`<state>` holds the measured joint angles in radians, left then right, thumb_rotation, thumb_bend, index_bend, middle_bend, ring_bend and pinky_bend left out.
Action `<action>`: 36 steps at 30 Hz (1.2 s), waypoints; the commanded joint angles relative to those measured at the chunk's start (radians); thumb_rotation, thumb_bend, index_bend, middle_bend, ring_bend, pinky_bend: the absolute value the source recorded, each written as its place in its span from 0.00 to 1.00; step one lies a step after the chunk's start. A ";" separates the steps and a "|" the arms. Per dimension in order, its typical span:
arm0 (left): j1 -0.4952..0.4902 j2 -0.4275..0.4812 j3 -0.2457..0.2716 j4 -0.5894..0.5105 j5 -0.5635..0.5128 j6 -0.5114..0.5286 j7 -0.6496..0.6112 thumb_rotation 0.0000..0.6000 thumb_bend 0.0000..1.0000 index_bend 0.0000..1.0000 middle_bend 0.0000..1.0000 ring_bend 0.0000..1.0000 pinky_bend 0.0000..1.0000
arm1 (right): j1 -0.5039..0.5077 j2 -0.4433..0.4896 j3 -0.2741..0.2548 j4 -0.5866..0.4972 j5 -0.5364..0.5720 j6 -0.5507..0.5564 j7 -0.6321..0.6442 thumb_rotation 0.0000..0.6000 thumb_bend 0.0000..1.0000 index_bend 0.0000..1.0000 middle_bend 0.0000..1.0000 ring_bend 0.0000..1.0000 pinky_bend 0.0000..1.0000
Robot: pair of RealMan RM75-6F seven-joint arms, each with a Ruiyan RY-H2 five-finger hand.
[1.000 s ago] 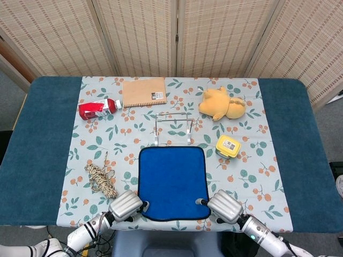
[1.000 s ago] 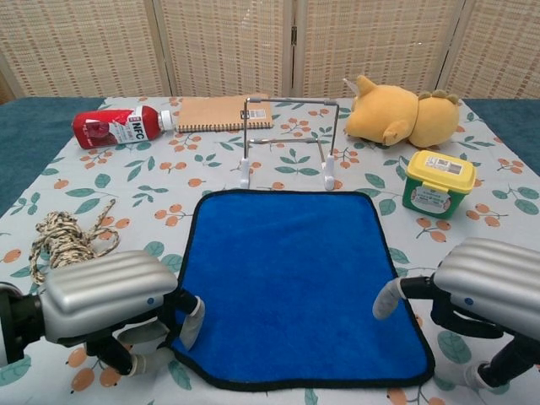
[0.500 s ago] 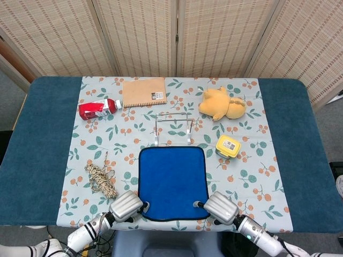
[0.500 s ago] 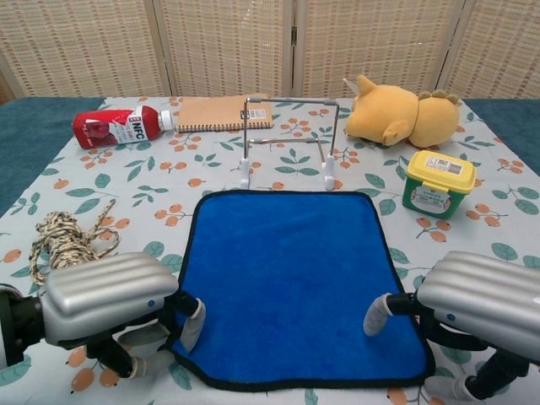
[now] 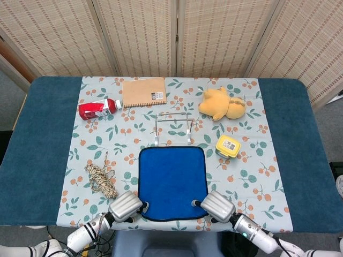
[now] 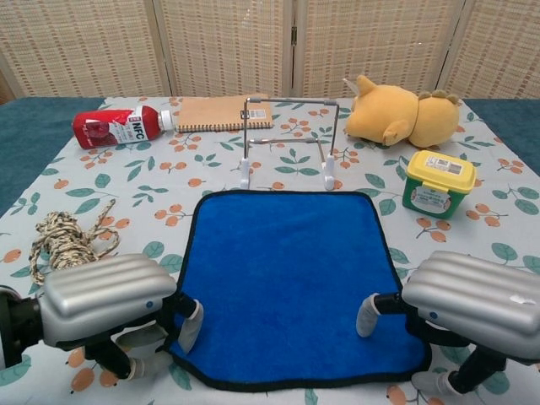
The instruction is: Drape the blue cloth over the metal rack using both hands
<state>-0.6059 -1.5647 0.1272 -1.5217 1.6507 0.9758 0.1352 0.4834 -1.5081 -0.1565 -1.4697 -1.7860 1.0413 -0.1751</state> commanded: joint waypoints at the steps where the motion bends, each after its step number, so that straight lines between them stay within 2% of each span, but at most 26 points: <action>1: 0.000 0.000 0.000 0.001 -0.001 0.001 -0.001 1.00 0.44 0.56 0.90 0.90 1.00 | 0.001 -0.010 0.002 0.010 0.000 0.006 0.004 1.00 0.34 0.37 0.92 0.83 0.92; 10: 0.002 0.005 -0.001 0.001 0.001 0.011 -0.012 1.00 0.44 0.56 0.90 0.90 1.00 | -0.003 -0.040 0.010 0.053 -0.006 0.048 0.033 1.00 0.47 0.50 0.92 0.85 0.94; 21: -0.004 0.019 -0.022 0.000 0.002 0.036 -0.076 1.00 0.44 0.56 0.90 0.91 1.00 | -0.005 -0.054 0.030 0.065 0.007 0.089 0.063 1.00 0.48 0.68 0.93 0.86 0.94; 26: -0.027 0.049 -0.071 -0.025 -0.006 0.055 -0.143 1.00 0.44 0.57 0.91 0.91 1.00 | -0.004 -0.033 0.065 0.024 0.021 0.127 0.074 1.00 0.49 0.69 0.93 0.86 0.94; 36: -0.128 0.117 -0.224 -0.085 -0.082 0.006 -0.212 1.00 0.44 0.57 0.91 0.92 1.00 | 0.034 0.046 0.168 -0.069 0.065 0.150 0.039 1.00 0.49 0.70 0.93 0.86 0.94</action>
<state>-0.7127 -1.4613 -0.0715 -1.5954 1.5874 0.9957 -0.0632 0.5095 -1.4755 -0.0047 -1.5250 -1.7312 1.1872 -0.1302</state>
